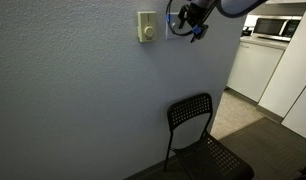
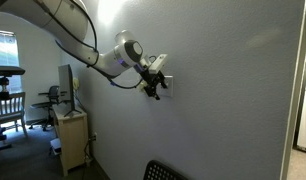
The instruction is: Flip the switch on the right
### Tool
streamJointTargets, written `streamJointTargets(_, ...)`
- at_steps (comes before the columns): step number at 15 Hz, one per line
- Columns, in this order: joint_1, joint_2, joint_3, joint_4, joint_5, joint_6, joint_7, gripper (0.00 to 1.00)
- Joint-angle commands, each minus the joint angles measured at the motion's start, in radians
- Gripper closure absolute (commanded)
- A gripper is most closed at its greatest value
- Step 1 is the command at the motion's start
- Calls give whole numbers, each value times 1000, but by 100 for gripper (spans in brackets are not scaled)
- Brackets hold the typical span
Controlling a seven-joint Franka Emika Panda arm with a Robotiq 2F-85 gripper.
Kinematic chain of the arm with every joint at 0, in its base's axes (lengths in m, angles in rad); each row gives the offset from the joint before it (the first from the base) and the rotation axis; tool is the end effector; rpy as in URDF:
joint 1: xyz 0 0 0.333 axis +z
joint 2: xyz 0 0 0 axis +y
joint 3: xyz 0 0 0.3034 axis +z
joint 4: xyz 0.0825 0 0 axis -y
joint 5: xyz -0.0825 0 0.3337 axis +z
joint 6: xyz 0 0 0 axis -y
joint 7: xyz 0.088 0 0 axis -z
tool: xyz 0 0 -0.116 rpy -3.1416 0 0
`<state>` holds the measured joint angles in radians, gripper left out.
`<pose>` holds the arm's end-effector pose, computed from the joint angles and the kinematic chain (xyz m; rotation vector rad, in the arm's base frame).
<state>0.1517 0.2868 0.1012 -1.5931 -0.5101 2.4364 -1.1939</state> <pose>0.6265 0.1493 0.5274 1.6240 1.9091 0.3971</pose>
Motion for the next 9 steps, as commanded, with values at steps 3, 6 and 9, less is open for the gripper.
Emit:
streamJointTargets(3, 12, -18, -15, 75, -36, -147, 6, 0)
streamJointTargets(6, 23, -53, -12, 74, -51, -266, 37, 0)
streamJointTargets(9, 27, -88, -4, 63, -64, -350, 72, 0)
